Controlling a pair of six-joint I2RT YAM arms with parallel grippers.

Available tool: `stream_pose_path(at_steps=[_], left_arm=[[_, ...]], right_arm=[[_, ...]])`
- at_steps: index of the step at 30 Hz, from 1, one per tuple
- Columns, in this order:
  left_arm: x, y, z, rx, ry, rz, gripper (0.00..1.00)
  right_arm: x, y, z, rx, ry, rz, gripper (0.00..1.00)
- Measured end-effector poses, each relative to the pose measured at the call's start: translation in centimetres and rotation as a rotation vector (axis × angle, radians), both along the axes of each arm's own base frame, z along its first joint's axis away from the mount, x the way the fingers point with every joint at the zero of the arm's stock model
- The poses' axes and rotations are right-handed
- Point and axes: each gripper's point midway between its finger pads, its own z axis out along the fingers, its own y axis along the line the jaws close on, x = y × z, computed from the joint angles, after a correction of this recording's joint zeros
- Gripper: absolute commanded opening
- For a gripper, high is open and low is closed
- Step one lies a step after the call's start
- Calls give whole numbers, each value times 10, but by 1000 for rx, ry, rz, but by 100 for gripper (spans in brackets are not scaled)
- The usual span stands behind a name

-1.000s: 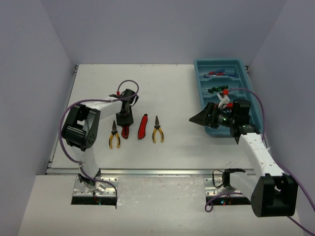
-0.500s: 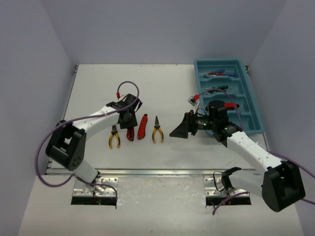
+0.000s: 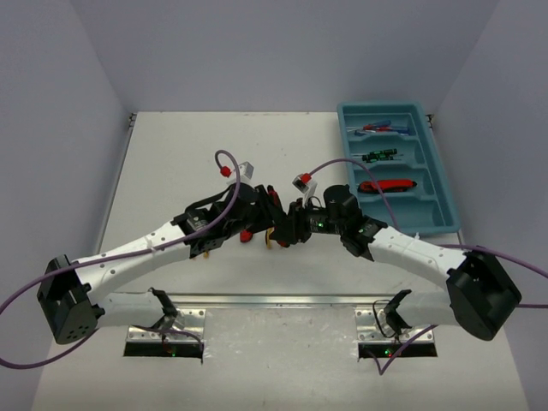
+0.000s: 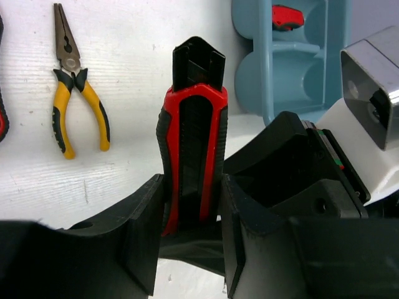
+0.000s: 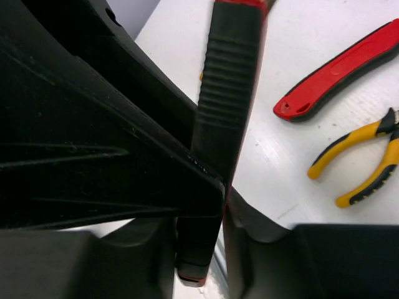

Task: Sort the tools into containers

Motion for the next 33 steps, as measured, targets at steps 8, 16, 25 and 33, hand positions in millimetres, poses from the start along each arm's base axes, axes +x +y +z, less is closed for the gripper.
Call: stream_pose_path(at_steps=[8,16,25,33], left_arm=[[6,2,1,-16,-27,43,100],[17,50,41,155,-136,189,100],[4,122,87,273,-256,329,100],[-5,138,34,465,-172,293,100]], right_arm=[[11,-2,2,-3,-9,-72,0],[85,-100,-5,-66,88,-559,0],[137,-299,-30,-103,309,-1422,0],[168,-367,-39,-67,642,-1848,1]])
